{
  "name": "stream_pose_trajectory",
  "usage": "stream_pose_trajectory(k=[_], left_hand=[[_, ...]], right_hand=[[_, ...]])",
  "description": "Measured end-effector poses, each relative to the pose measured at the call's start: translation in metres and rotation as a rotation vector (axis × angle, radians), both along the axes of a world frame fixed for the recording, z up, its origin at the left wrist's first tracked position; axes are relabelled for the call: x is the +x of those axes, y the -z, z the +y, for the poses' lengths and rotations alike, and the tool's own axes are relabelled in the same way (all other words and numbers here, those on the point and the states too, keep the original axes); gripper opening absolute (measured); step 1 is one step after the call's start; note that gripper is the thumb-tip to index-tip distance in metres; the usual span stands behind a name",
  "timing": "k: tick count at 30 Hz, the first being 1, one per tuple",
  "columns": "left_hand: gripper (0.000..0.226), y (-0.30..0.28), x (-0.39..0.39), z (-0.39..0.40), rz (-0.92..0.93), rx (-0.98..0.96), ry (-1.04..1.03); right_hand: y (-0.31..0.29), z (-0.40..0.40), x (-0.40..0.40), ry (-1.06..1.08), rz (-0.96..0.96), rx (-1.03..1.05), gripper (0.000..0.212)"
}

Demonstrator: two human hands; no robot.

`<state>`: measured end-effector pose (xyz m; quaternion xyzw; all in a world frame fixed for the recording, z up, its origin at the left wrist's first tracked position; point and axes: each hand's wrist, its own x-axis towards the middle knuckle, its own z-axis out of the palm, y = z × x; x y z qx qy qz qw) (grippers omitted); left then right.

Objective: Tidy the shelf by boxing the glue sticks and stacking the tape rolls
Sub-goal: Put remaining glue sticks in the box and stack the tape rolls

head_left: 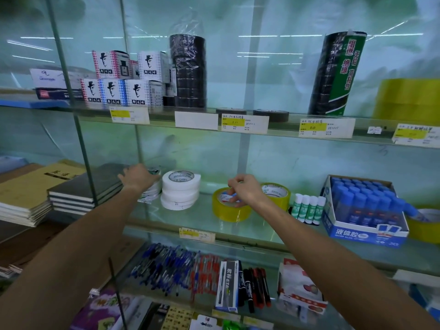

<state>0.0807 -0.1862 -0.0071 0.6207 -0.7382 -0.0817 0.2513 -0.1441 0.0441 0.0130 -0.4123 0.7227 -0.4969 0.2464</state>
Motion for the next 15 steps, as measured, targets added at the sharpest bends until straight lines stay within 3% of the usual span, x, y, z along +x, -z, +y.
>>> stream_pose_trajectory(k=[4, 8, 12, 15], left_hand=[[0.073, -0.003, 0.001, -0.003, -0.047, 0.05, 0.002], [0.046, -0.015, -0.013, 0.01, -0.034, -0.132, -0.011], [0.024, -0.032, -0.051, 0.05, 0.096, -0.36, 0.235], [0.016, -0.04, -0.084, 0.093, 0.199, -0.36, 0.472]], right_hand=[[0.001, 0.006, -0.004, 0.0, 0.051, -0.003, 0.016], [-0.004, 0.017, -0.009, 0.02, 0.149, -0.01, 0.017], [-0.009, 0.037, -0.024, 0.06, 0.455, 0.002, 0.016], [-0.011, 0.055, -0.038, 0.098, 0.649, 0.033, 0.013]])
